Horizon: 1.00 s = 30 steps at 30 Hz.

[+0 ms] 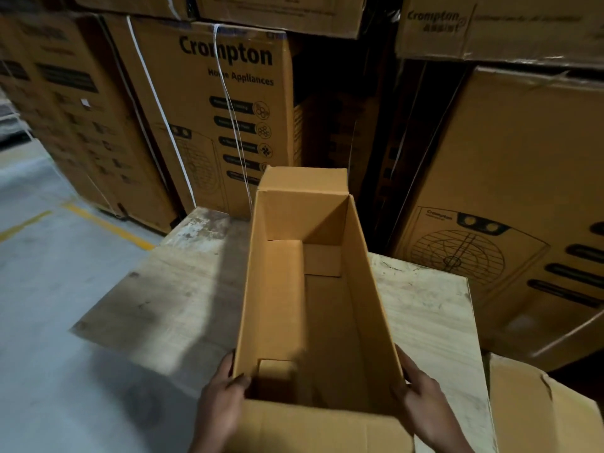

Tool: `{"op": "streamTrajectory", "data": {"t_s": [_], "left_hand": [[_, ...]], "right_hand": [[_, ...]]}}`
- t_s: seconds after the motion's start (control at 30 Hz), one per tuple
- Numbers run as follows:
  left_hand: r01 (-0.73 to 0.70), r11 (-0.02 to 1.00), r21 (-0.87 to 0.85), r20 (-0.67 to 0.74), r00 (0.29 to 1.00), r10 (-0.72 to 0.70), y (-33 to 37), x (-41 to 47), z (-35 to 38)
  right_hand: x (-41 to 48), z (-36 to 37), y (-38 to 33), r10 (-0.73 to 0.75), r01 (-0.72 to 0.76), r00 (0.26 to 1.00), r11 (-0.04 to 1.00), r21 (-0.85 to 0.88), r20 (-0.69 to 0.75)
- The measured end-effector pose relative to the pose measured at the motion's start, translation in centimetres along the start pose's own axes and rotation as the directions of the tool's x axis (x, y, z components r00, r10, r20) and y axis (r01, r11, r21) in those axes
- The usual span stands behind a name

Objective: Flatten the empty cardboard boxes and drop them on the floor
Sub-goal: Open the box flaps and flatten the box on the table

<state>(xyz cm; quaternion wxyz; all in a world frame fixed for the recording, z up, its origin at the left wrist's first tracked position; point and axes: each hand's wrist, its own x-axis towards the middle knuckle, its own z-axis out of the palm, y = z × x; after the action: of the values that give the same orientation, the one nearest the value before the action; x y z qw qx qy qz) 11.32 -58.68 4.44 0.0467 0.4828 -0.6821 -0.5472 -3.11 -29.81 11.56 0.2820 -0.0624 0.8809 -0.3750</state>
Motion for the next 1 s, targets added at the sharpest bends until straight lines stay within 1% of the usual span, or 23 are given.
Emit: {"op": "streamTrajectory", "data": {"t_s": [0.1, 0.17, 0.23, 0.3, 0.37, 0.4, 0.43, 0.47, 0.5, 0.53, 0.57, 0.6, 0.63, 0.67, 0.73, 0.77, 0.8, 0.83, 0.87, 0.9, 0.93, 0.97, 1.0], "left_hand": [[-0.006, 0.998, -0.069, 0.120, 0.993, 0.015, 0.9, -0.2, 2.0], [0.001, 0.979, -0.204, 0.205, 0.978, 0.042, 0.8, 1.0, 3.5], [0.026, 0.957, -0.289, 0.297, 0.953, 0.064, 1.5, 1.6, 4.7], [0.040, 0.949, -0.314, 0.382, 0.920, 0.088, 1.8, 2.4, 5.4], [0.118, 0.946, -0.302, 0.430, 0.902, 0.025, 1.4, 3.7, 5.4], [0.159, 0.949, -0.272, 0.434, 0.900, -0.027, 0.6, 4.9, 5.1], [0.170, 0.957, -0.233, 0.427, 0.903, -0.057, -0.3, 6.0, 4.7], [0.152, 0.977, -0.147, 0.409, 0.909, -0.080, -1.2, 7.1, 4.0], [0.095, 0.995, -0.025, 0.392, 0.917, -0.078, -1.7, 7.8, 2.9], [0.013, 0.992, 0.127, 0.377, 0.924, -0.060, -2.1, 8.3, 1.5], [-0.060, 0.974, 0.219, 0.354, 0.935, -0.022, -1.8, 8.4, 0.1], [-0.122, 0.960, 0.254, 0.363, 0.932, 0.023, -2.2, 10.2, -2.0], [-0.173, 0.956, 0.235, 0.388, 0.919, 0.071, -1.6, 11.0, -3.8], [-0.190, 0.971, 0.146, 0.403, 0.908, 0.117, -0.9, 10.8, -4.5], [-0.074, 0.996, -0.048, 0.462, 0.882, 0.088, 1.7, 9.0, -5.2], [-0.015, 0.988, -0.151, 0.520, 0.849, 0.092, 3.5, 7.6, -5.0], [0.018, 0.978, -0.209, 0.583, 0.805, 0.110, 5.1, 6.4, -4.8], [0.024, 0.964, -0.263, 0.618, 0.772, 0.149, 6.7, 5.3, -4.6], [0.012, 0.955, -0.297, 0.621, 0.762, 0.184, 7.5, 5.1, -4.6], [0.033, 0.937, -0.347, 0.617, 0.761, 0.201, 8.0, 5.3, -5.1], [0.045, 0.930, -0.365, 0.611, 0.765, 0.202, 8.3, 5.6, -5.8], [0.055, 0.924, -0.378, 0.608, 0.767, 0.204, 8.4, 6.0, -6.4], [0.058, 0.925, -0.374, 0.601, 0.776, 0.194, 8.1, 6.6, -7.0]], "right_hand": [[-3.2, -1.8, 0.0, 0.043, -0.049, 0.991, 0.998, -0.041, -0.125], [-5.1, -3.0, -1.0, 0.033, -0.060, 0.983, 0.988, -0.141, -0.182], [-6.6, -4.3, -2.9, 0.030, -0.088, 0.978, 0.958, -0.273, -0.207], [-7.7, -4.7, -5.7, 0.012, -0.109, 0.976, 0.889, -0.444, -0.216], [-8.1, -3.7, -9.1, -0.047, -0.091, 0.977, 0.790, -0.606, -0.208], [-8.3, -2.8, -10.9, -0.084, -0.074, 0.976, 0.746, -0.662, -0.203], [-8.3, -1.7, -12.6, -0.125, -0.049, 0.973, 0.708, -0.704, -0.194], [-8.3, -0.4, -14.3, -0.170, -0.022, 0.968, 0.677, -0.736, -0.185], [-8.3, 1.1, -15.9, -0.211, -0.001, 0.960, 0.650, -0.760, -0.182], [-8.1, 2.7, -17.2, -0.239, 0.007, 0.953, 0.628, -0.778, -0.184], [-8.0, 4.1, -18.4, -0.269, 0.022, 0.945, 0.616, -0.787, -0.184], [-7.4, 6.9, -20.2, -0.280, 0.016, 0.939, 0.617, -0.787, -0.201], [-6.9, 9.2, -21.6, -0.300, 0.014, 0.930, 0.611, -0.792, -0.214], [-6.8, 10.2, -21.9, -0.328, 0.020, 0.917, 0.606, -0.795, -0.228], [-5.8, 11.2, -21.6, -0.381, 0.024, 0.885, 0.611, -0.791, -0.268], [-5.3, 11.1, -21.2, -0.409, 0.038, 0.871, 0.607, -0.794, -0.271], [-4.6, 11.2, -20.7, -0.433, 0.063, 0.862, 0.607, -0.792, -0.262], [-4.1, 11.3, -20.0, -0.457, 0.114, 0.856, 0.625, -0.772, -0.244], [-3.7, 11.5, -19.6, -0.465, 0.167, 0.849, 0.686, -0.708, -0.251], [-3.4, 11.7, -19.4, -0.447, 0.200, 0.841, 0.779, -0.594, -0.305], [-3.1, 11.7, -19.1, -0.396, 0.208, 0.831, 0.873, -0.442, -0.391], [-2.8, 11.3, -18.2, -0.336, 0.196, 0.814, 0.927, -0.320, -0.474], [-2.6, 10.6, -17.1, -0.270, 0.145, 0.802, 0.953, -0.264, -0.533]]}}
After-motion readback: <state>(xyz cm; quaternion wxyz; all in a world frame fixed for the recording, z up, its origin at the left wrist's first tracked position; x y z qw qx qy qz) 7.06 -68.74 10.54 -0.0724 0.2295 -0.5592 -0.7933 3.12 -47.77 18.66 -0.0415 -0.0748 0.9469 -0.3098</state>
